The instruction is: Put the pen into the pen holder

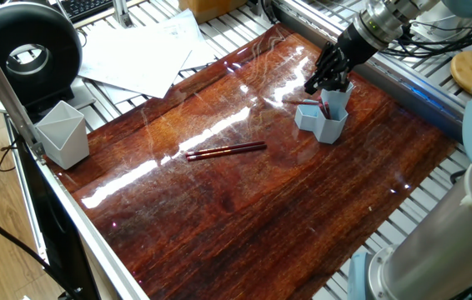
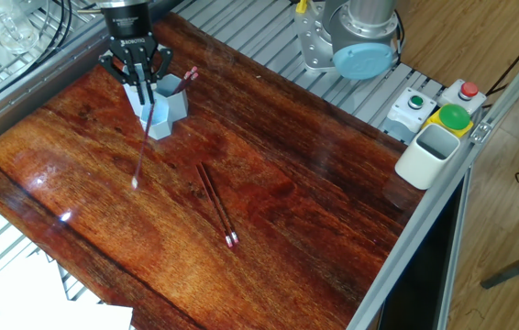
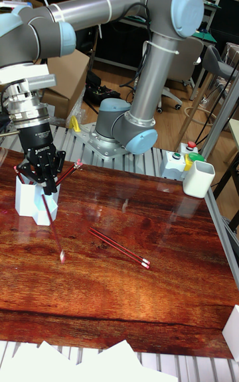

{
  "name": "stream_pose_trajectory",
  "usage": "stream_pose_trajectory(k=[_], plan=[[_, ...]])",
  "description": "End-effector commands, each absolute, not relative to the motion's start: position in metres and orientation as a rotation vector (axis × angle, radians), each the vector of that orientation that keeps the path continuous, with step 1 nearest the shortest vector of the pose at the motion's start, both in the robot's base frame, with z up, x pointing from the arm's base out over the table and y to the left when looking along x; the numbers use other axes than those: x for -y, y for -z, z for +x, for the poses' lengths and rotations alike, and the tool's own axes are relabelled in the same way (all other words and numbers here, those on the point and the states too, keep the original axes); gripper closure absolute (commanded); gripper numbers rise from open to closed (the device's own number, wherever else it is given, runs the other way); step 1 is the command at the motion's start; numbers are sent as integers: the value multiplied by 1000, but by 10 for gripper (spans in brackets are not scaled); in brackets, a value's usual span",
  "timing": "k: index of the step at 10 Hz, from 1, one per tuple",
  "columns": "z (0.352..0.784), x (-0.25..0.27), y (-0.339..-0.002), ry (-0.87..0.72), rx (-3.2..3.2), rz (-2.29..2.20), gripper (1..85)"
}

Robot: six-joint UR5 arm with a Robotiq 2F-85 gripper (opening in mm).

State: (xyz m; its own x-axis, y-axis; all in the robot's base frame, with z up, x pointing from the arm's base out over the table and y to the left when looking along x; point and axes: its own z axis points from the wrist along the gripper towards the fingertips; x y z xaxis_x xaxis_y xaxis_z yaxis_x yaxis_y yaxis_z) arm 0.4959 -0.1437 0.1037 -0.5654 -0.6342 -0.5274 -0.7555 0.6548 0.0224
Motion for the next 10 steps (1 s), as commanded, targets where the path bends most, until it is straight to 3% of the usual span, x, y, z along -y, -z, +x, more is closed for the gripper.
stream_pose_trajectory(k=[1,6,10], plan=[[498,146,-106,-329,-2388,-1075,647],[496,155,-105,-274,-2439,-1090,637],[511,168,-120,-76,-2627,-1097,643]])
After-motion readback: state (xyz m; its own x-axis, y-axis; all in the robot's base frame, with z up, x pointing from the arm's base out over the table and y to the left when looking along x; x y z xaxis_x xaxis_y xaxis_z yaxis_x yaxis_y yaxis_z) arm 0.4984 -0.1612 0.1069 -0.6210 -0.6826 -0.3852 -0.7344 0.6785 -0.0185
